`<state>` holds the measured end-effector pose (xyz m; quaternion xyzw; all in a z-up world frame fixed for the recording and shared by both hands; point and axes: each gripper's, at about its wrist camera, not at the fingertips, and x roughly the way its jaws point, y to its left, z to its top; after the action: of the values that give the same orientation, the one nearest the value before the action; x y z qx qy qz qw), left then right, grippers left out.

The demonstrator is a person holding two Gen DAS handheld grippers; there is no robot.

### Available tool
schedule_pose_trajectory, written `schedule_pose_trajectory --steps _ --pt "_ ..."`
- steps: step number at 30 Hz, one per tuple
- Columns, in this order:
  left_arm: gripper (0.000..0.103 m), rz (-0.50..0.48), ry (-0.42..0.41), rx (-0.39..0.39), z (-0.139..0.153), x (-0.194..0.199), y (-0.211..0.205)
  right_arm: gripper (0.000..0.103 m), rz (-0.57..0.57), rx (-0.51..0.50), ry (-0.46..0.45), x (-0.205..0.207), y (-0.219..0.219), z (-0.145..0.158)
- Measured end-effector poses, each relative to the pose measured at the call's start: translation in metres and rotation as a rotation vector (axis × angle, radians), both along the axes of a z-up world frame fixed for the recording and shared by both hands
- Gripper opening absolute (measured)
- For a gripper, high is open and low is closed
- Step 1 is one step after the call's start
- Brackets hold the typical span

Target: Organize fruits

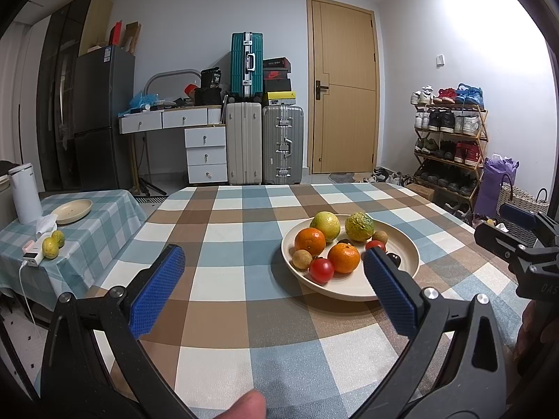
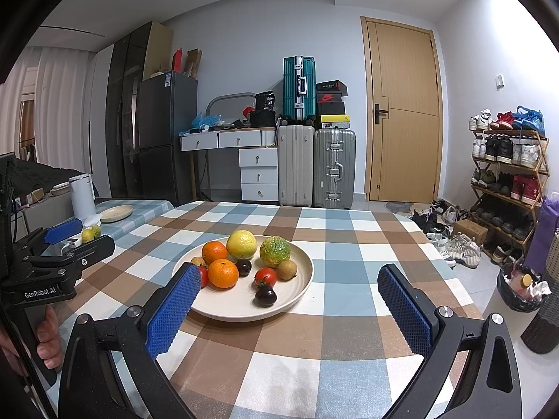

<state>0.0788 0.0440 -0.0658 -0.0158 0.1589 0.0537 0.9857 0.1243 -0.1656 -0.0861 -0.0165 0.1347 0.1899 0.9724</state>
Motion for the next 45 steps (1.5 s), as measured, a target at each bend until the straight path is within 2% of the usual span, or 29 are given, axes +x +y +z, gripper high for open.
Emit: schedule_pose_trajectory --steps 45 --pt "0.102 -0.014 0.000 -0.001 0.0005 -0.0012 -0.0009 0.103 0.000 0.000 0.000 0.0000 0.0000 -0.0002"
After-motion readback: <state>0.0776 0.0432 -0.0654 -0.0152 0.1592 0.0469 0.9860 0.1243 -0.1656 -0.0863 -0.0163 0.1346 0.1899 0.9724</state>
